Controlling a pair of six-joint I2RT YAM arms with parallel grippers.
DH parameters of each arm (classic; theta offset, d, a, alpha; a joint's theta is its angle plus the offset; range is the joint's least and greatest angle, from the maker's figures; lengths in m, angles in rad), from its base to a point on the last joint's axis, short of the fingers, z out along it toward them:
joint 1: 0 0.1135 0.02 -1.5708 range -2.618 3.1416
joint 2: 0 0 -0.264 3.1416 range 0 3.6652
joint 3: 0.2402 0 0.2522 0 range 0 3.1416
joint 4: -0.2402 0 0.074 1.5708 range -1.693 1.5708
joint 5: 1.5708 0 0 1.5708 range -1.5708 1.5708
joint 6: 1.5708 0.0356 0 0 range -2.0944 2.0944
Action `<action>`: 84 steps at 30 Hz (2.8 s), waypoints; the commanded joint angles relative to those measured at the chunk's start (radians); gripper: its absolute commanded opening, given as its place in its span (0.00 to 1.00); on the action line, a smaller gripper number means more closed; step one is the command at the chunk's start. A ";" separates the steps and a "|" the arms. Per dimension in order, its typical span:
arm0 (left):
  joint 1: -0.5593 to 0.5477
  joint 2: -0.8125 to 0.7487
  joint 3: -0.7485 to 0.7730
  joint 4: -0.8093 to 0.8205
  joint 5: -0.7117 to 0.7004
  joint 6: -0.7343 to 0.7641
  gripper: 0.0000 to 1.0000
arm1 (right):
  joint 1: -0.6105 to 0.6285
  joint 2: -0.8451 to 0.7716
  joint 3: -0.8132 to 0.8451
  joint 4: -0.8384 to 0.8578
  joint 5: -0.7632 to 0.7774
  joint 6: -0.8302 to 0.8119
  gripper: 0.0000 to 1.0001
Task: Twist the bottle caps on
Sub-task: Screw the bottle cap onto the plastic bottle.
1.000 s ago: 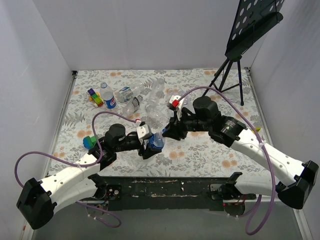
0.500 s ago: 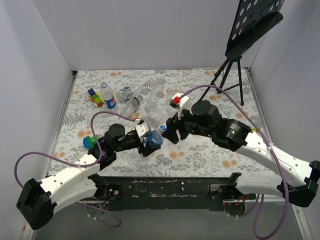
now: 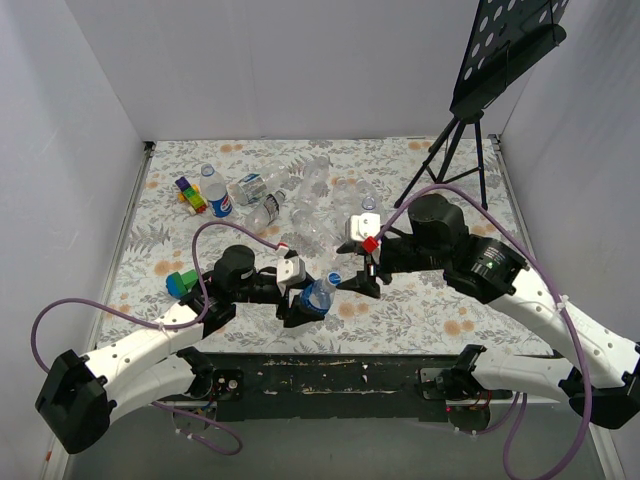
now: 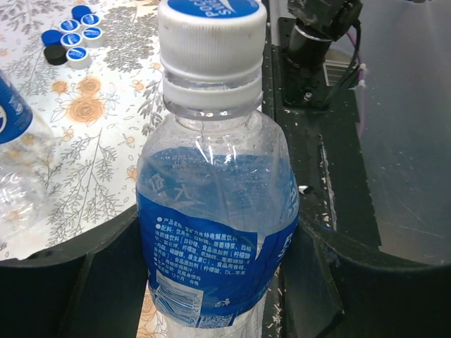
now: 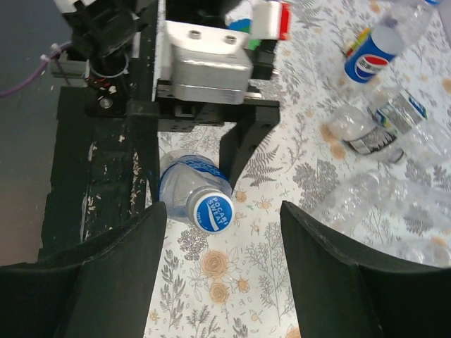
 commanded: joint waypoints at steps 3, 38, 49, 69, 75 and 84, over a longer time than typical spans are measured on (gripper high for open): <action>0.001 0.000 0.048 -0.001 0.092 0.014 0.00 | -0.007 0.018 0.008 -0.052 -0.188 -0.209 0.69; 0.001 -0.099 -0.002 0.082 -0.140 -0.003 0.00 | -0.027 0.140 0.012 -0.060 -0.091 0.053 0.24; 0.000 -0.101 -0.004 0.076 -0.203 0.000 0.00 | -0.025 0.071 0.065 -0.023 0.040 0.196 0.39; 0.001 -0.081 0.004 0.059 -0.053 0.022 0.00 | -0.093 0.078 0.081 -0.040 -0.177 0.032 0.67; 0.000 -0.081 0.007 0.053 -0.011 0.030 0.00 | -0.100 0.103 0.097 -0.063 -0.271 -0.034 0.67; 0.000 -0.079 0.010 0.049 -0.005 0.030 0.00 | -0.100 0.136 0.100 -0.082 -0.330 -0.069 0.64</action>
